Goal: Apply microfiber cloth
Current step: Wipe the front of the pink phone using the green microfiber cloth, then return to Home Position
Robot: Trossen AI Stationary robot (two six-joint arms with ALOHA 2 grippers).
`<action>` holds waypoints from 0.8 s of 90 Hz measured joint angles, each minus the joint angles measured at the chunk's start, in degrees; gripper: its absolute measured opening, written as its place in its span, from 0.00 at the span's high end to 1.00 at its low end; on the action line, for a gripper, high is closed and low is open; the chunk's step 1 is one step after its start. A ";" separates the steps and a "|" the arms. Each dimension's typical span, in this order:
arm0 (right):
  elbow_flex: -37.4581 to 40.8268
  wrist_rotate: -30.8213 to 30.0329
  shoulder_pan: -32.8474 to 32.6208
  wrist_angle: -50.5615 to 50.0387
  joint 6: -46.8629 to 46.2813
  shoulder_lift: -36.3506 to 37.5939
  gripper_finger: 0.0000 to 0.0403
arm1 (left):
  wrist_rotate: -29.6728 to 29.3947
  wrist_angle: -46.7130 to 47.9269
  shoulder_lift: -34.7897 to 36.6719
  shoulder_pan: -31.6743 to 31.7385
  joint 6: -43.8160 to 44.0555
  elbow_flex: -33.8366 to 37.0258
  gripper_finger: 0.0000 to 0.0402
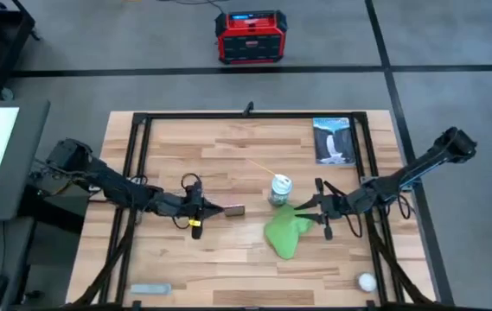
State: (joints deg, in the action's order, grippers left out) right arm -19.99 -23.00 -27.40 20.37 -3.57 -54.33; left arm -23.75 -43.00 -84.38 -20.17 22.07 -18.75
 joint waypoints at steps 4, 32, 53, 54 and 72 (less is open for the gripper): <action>0.00 0.00 0.00 0.03 0.02 0.00 0.82 | -2.74 -0.05 -3.35 0.82 1.54 -0.70 1.00; 0.00 0.01 -0.02 -0.03 0.15 0.01 0.82 | -3.96 -7.23 -7.78 5.00 0.81 -1.72 1.00; 0.00 0.00 -0.04 -0.18 0.15 0.00 0.82 | -2.22 -4.35 -4.24 4.87 -3.05 -1.72 1.00; 0.00 0.00 -0.02 -0.20 0.15 0.00 0.82 | -2.10 -4.27 -4.09 4.80 -3.36 -1.72 1.00; 0.02 -1.05 -0.87 -4.80 1.91 1.32 0.86 | -1.99 -1.20 1.68 2.64 -11.86 -1.72 1.00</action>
State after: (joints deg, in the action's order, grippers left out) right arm -19.97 -24.06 -28.27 15.57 -1.67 -53.00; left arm -25.74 -44.20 -82.70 -17.53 10.21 -20.47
